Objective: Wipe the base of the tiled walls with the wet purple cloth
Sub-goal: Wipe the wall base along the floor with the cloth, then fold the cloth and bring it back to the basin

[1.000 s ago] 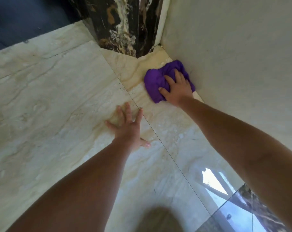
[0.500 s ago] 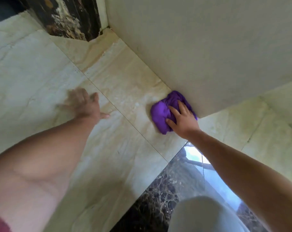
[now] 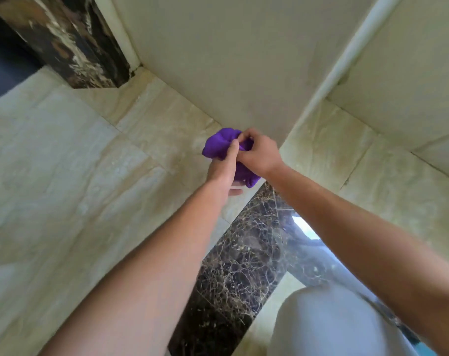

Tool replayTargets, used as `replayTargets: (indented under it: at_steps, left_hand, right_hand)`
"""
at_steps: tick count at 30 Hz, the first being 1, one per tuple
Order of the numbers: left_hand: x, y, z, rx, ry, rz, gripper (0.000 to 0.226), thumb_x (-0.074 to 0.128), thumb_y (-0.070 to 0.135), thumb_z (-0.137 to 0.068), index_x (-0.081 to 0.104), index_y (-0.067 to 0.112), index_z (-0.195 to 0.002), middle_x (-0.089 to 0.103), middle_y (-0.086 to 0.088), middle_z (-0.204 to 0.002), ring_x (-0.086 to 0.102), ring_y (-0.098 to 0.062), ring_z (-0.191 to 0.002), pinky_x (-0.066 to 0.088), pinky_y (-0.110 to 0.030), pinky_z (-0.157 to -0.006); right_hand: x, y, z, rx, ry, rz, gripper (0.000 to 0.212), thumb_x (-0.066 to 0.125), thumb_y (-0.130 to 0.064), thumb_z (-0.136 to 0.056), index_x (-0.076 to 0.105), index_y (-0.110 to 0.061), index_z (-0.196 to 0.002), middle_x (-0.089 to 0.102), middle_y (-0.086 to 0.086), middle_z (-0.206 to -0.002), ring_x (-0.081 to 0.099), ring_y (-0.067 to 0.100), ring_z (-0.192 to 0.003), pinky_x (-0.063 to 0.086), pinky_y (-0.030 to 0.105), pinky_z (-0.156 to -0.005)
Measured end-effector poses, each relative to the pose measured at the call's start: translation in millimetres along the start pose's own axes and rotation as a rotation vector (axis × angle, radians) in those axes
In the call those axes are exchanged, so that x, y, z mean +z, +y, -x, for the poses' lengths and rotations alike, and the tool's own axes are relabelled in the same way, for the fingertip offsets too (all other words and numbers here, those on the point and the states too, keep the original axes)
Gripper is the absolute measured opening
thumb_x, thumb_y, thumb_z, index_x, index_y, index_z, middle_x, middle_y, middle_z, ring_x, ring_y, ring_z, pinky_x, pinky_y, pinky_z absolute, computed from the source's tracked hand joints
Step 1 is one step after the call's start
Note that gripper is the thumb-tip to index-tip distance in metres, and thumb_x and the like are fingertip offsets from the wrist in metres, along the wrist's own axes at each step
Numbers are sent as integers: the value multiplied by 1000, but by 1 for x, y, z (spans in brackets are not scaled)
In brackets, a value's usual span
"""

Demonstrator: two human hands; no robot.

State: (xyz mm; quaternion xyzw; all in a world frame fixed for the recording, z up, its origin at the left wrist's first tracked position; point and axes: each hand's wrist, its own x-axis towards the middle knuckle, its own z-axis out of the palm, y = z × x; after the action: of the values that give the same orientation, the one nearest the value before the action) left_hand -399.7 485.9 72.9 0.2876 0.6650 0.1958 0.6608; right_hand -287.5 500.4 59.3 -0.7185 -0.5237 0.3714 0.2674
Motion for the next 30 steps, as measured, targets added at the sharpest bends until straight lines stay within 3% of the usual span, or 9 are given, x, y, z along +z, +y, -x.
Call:
replayTargets:
  at_steps: [3, 6, 11, 14, 17, 20, 22, 25, 30]
  left_hand:
    - [38, -19, 24, 38, -75, 357, 59, 57, 73, -80, 71, 20, -102, 77, -11, -96, 76, -29, -84, 62, -53, -75]
    - [67, -44, 33, 63, -146, 414, 56, 63, 67, -81, 69, 23, -115, 74, -11, -114, 73, -27, -101, 57, -54, -90]
    - [155, -55, 54, 159, -254, 324, 36, 67, 20, -92, 64, 4, -124, 73, -19, -110, 71, -32, -99, 57, -43, -88]
    - [214, -54, 74, 161, -461, 227, 35, 64, 14, -93, 62, 1, -126, 70, -20, -117, 69, -32, -107, 54, -47, -96]
    - [267, -59, 96, 162, -687, 35, 30, 63, 15, -94, 63, 7, -122, 74, -10, -111, 71, -22, -100, 56, -42, -94]
    - [318, -73, 120, 148, -907, -294, 31, 65, 18, -93, 63, 11, -123, 74, -4, -113, 70, -15, -102, 58, -34, -89]
    - [346, -86, 134, 203, -1001, -477, 24, 67, 20, -92, 68, 15, -115, 76, 0, -107, 71, -11, -98, 58, -26, -82]
    - [387, -115, 162, 272, -1058, -658, 25, 72, 23, -89, 70, 20, -113, 76, 0, -110, 71, -12, -99, 57, -29, -88]
    - [419, -189, 202, 112, -1059, -754, 25, 73, 13, -87, 69, 18, -111, 74, -1, -104, 69, -9, -90, 56, -25, -78]
  right_hand:
    - [-46, 8, 43, 26, 3, -253, 38, 80, -34, -61, 58, -29, -92, 62, -11, -84, 58, 11, -71, 51, 26, -69]
    - [-90, 41, 81, 52, -35, -493, 47, 86, -17, -64, 58, -24, -101, 63, -3, -93, 62, 15, -74, 56, 38, -72]
    - [-168, 128, 138, 246, 131, -914, 43, 83, -39, -69, 66, -28, -107, 70, 2, -103, 67, 14, -86, 51, 28, -70]
    - [-208, 181, 168, 355, 229, -1175, 42, 73, -38, -85, 66, -11, -117, 71, 12, -118, 68, 24, -103, 56, 36, -89]
    - [-241, 218, 214, 340, 208, -1396, 43, 57, -46, -95, 67, -16, -124, 68, 11, -128, 67, 23, -114, 54, 38, -96]
    - [-273, 256, 275, 367, 249, -1396, 36, 61, -40, -93, 73, -17, -118, 69, 11, -127, 66, 26, -116, 53, 40, -96]
    - [-287, 276, 318, 456, 351, -1288, 41, 66, -26, -90, 66, -8, -126, 66, 17, -129, 63, 33, -120, 50, 45, -104]
    - [-304, 298, 386, 580, 605, -1201, 51, 70, -10, -86, 55, -4, -135, 64, 20, -131, 61, 37, -122, 49, 47, -104]
    - [-306, 317, 478, 775, 780, -1184, 48, 74, -15, -86, 59, -14, -132, 69, 12, -127, 67, 28, -115, 55, 40, -97]
